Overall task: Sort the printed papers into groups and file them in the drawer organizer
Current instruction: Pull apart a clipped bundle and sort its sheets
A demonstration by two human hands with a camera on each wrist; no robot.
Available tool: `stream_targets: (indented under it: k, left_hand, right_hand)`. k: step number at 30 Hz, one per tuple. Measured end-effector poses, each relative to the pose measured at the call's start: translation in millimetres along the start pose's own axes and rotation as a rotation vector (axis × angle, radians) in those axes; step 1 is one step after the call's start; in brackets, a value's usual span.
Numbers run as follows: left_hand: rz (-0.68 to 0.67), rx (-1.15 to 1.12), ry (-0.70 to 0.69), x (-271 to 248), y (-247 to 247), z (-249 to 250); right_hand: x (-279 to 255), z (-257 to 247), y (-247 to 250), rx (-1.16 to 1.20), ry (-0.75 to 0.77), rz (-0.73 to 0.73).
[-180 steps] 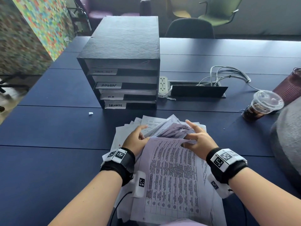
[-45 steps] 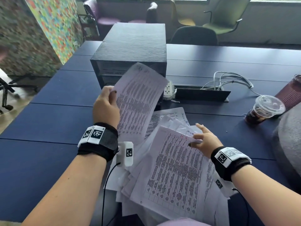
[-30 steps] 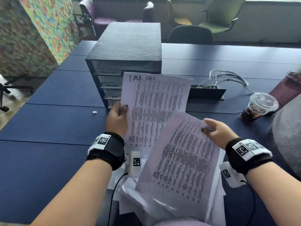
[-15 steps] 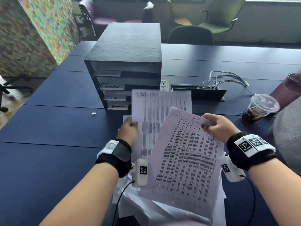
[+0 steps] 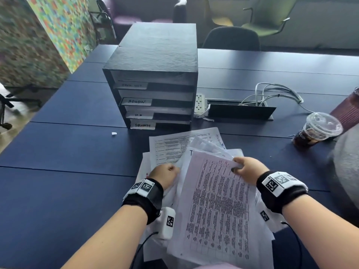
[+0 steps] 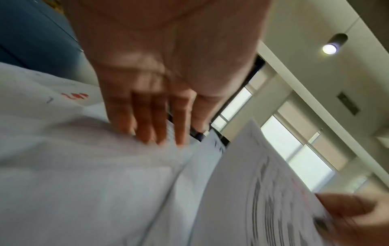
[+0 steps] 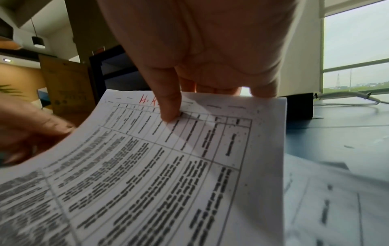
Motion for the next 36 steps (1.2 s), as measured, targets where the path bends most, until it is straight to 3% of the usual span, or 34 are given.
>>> stream_targets:
  k: [3, 5, 10, 13, 17, 23, 28, 32, 36]
  left_hand:
    - [0.331, -0.022, 0.088, 8.1, 49.7, -19.5]
    - [0.391, -0.118, 0.167, 10.7, 61.2, -34.8]
    - [0.347, -0.342, 0.258, 18.5, 58.1, -50.1]
    - [0.301, -0.337, 0.182, 23.2, 54.6, -40.4]
    - [0.298, -0.279, 0.043, 19.2, 55.8, -26.1]
    - [0.080, -0.399, -0.012, 7.4, 39.8, -23.5]
    - [-0.036, -0.532, 0.073, 0.6, 33.8, -23.1]
    - [0.009, -0.359, 0.051, -4.3, 31.8, -13.4]
    - [0.304, -0.287, -0.049, -9.8, 55.9, -7.9]
  right_hand:
    - [-2.0, -1.0, -12.6, -0.037, 0.004, -0.025]
    - [-4.2, -2.7, -16.4, -0.055, 0.012, -0.026]
    - [-1.4, -4.7, -14.2, -0.023, 0.051, 0.016]
    - [2.7, -7.4, -4.1, -0.011, 0.092, 0.070]
    - [15.9, -1.2, -4.3, 0.083, 0.044, 0.016]
    - [21.3, -0.5, -15.7, 0.092, 0.031, -0.029]
    - [21.2, 1.1, -9.4, 0.116, 0.024, -0.005]
    - [20.5, 1.0, -0.9, 0.165, 0.038, 0.045]
    - [15.7, -0.1, 3.3, 0.222, 0.050, 0.083]
Point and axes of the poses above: each hand's wrist, its own x-axis towards the middle knuckle, its own y-axis out of the back of the hand, z = x × y, the point moved 10 cm from there along x, towards the middle knuckle, and after that the axes turned 1 degree about -x, right-handed, at the moved point
